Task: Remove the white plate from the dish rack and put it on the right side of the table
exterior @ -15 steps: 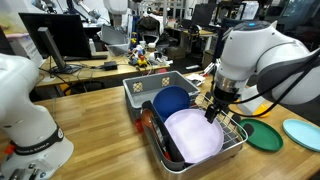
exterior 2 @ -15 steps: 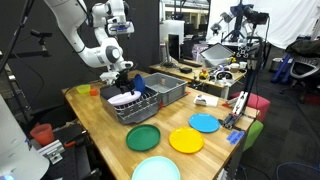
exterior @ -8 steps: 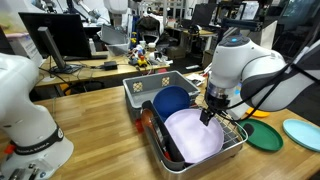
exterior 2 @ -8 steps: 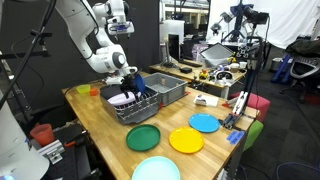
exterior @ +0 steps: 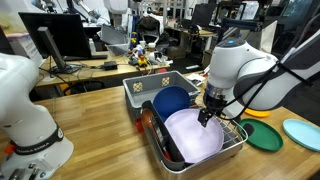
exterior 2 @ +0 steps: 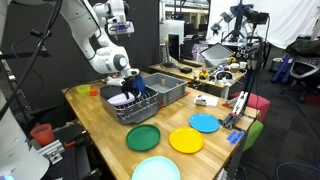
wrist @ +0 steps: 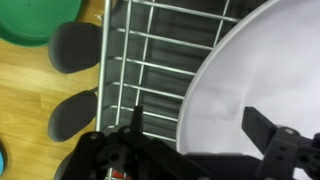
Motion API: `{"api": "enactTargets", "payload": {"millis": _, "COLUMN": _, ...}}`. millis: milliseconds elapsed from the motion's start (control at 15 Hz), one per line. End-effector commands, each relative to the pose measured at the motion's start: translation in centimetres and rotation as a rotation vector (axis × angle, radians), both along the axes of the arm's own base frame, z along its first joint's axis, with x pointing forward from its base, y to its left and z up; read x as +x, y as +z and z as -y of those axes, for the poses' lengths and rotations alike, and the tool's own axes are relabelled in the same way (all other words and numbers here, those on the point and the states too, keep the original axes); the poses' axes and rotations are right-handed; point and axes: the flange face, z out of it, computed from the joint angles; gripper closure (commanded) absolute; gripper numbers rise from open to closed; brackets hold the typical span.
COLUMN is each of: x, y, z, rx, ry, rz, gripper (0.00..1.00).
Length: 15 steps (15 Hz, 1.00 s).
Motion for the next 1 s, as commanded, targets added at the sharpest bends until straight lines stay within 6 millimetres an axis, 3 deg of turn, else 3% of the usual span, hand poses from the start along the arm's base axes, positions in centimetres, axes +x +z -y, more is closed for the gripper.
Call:
{"api": "enactTargets", "payload": {"millis": 0, "x": 0.44, "y": -0.13, "z": 0.44, "rx": 0.04, "ry": -0.014, "rz": -0.014, "gripper": 0.0}}
{"api": "enactTargets", "payload": {"millis": 400, "x": 0.81, "y": 0.06, "z": 1.04, "rx": 0.073, "ry": -0.043, "rz": -0.026, "gripper": 0.01}}
{"api": "enactTargets", "payload": {"millis": 533, "x": 0.9, "y": 0.08, "z": 1.18, "rx": 0.095, "ry": -0.054, "rz": -0.034, "gripper": 0.26}}
{"api": "enactTargets", "payload": {"millis": 933, "x": 1.02, "y": 0.35, "z": 1.21, "rx": 0.121, "ry": -0.064, "rz": -0.036, "gripper": 0.67}}
